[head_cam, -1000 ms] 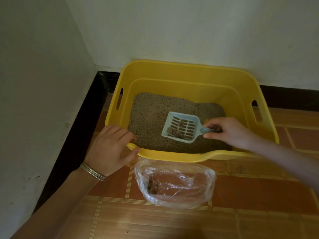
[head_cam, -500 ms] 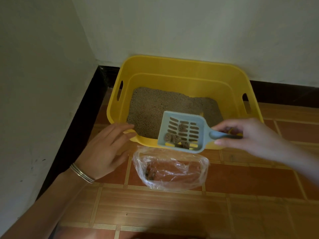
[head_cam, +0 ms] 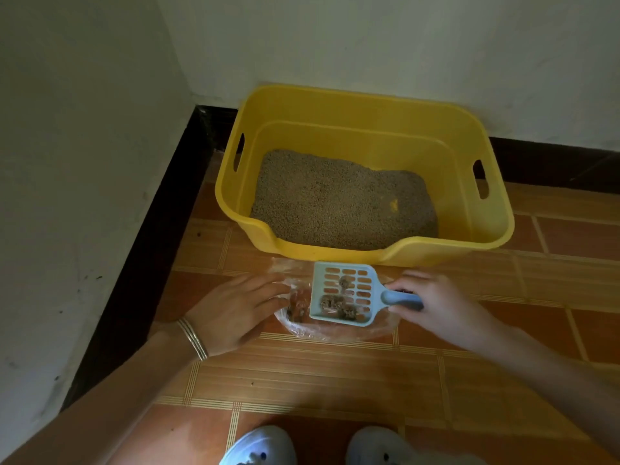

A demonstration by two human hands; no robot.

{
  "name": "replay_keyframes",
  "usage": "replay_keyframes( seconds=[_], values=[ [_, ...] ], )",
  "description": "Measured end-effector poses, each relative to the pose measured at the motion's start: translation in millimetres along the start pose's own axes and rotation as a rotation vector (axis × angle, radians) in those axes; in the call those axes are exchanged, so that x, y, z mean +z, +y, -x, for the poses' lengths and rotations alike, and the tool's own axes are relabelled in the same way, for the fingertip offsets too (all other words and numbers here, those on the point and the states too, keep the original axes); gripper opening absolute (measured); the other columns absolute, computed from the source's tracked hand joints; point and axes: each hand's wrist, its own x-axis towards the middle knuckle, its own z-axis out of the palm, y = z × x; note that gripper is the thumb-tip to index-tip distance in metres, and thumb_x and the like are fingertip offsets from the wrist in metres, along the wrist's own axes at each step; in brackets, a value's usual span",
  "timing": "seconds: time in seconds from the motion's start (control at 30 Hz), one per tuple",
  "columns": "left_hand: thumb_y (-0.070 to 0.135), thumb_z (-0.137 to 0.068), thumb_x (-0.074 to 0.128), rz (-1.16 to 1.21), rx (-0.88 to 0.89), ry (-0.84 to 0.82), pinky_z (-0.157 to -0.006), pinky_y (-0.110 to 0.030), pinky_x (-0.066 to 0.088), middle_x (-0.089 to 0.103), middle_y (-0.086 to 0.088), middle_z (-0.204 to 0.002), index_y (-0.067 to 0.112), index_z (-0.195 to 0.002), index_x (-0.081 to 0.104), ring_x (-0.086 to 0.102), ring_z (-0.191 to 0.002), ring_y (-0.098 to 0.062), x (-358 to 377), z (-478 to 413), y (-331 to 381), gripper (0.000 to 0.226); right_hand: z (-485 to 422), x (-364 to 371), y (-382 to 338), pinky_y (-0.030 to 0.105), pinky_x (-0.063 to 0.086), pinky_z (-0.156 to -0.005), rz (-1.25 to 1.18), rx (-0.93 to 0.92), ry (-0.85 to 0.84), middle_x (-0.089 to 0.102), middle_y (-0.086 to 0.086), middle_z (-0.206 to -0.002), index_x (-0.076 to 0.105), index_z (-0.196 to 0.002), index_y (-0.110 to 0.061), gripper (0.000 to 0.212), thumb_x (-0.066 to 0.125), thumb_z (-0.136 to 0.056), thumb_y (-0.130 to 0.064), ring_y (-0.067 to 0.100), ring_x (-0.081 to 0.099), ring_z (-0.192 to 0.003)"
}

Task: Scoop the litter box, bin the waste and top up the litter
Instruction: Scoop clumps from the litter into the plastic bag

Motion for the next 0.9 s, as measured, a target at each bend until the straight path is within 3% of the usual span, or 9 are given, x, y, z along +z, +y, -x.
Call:
replay_keyframes(
  seconds=[0.1, 0.23, 0.3, 0.47, 0.57, 0.73, 0.8, 0.9],
  values=[
    [0.025, -0.054, 0.084, -0.037, 0.049, -0.009, -0.100, -0.032, 0.027, 0.063, -0.003, -0.118, 0.015, -0.108, 0.067, 0.039, -0.121, -0.021, 5, -1, -1, 0.057, -6, 10, 2, 0.035, 0.054, -0.073, 0.145, -0.065, 0.065, 0.065, -0.003, -0.090, 0.069, -0.094, -0.015, 0.025, 0.077, -0.070, -0.020, 0.017, 0.060, -0.090],
    [0.032, -0.051, 0.086, -0.048, 0.042, -0.041, -0.099, -0.030, 0.034, 0.064, 0.001, -0.118, 0.018, -0.109, 0.068, 0.040, -0.119, -0.018, 10, -2, -4, 0.062, -14, 19, 2, 0.029, 0.053, -0.060, 0.403, -0.260, 0.137, 0.067, -0.002, -0.079, 0.071, -0.085, -0.015, 0.034, 0.087, -0.054, -0.017, 0.017, 0.062, -0.075],
    [0.036, -0.051, 0.085, -0.028, 0.024, -0.072, -0.094, -0.030, 0.044, 0.064, 0.001, -0.118, 0.020, -0.109, 0.067, 0.042, -0.119, -0.018, 11, -2, -4, 0.063, -15, 22, 5, 0.031, 0.052, -0.063, 0.488, -0.347, 0.188, 0.067, 0.000, -0.082, 0.071, -0.090, -0.012, 0.034, 0.084, -0.058, -0.013, 0.019, 0.062, -0.077],
    [0.040, -0.054, 0.084, 0.026, 0.004, -0.117, -0.092, -0.031, 0.047, 0.062, -0.001, -0.119, 0.019, -0.110, 0.066, 0.054, -0.116, -0.020, 13, 1, -1, 0.062, -12, 24, 14, 0.032, 0.044, -0.068, 0.605, -0.511, 0.326, 0.067, 0.004, -0.089, 0.068, -0.103, -0.007, 0.029, 0.061, -0.076, 0.002, 0.021, 0.057, -0.082],
    [0.040, -0.056, 0.083, 0.033, 0.000, -0.126, -0.090, -0.032, 0.048, 0.062, -0.001, -0.119, 0.018, -0.111, 0.066, 0.056, -0.114, -0.020, 14, 1, -2, 0.061, -12, 24, 16, 0.032, 0.042, -0.069, 0.634, -0.538, 0.333, 0.066, 0.006, -0.090, 0.067, -0.106, -0.007, 0.031, 0.063, -0.078, 0.005, 0.022, 0.056, -0.083],
    [0.043, -0.054, 0.083, -0.004, -0.003, -0.127, -0.088, -0.030, 0.049, 0.063, 0.001, -0.117, 0.021, -0.109, 0.068, 0.052, -0.113, -0.017, 12, 1, -4, 0.060, -16, 22, 16, 0.030, 0.034, -0.071, 0.646, -0.564, 0.337, 0.066, 0.005, -0.086, 0.069, -0.101, -0.007, 0.030, 0.044, -0.087, 0.000, 0.021, 0.048, -0.084],
    [0.043, -0.055, 0.082, -0.016, 0.003, -0.107, -0.088, -0.029, 0.048, 0.064, 0.001, -0.116, 0.022, -0.107, 0.068, 0.051, -0.112, -0.017, 10, 1, -4, 0.058, -17, 20, 15, 0.030, 0.036, -0.070, 0.633, -0.561, 0.350, 0.066, 0.004, -0.085, 0.070, -0.100, -0.007, 0.026, 0.049, -0.085, 0.000, 0.020, 0.050, -0.083],
    [0.043, -0.055, 0.083, -0.033, 0.020, -0.093, -0.089, -0.028, 0.047, 0.064, 0.001, -0.115, 0.022, -0.107, 0.069, 0.049, -0.113, -0.017, 9, 1, -2, 0.058, -19, 15, 10, 0.033, 0.047, -0.065, 0.620, -0.545, 0.321, 0.067, 0.005, -0.082, 0.071, -0.097, -0.007, 0.028, 0.073, -0.070, 0.001, 0.022, 0.059, -0.079]
  ],
)
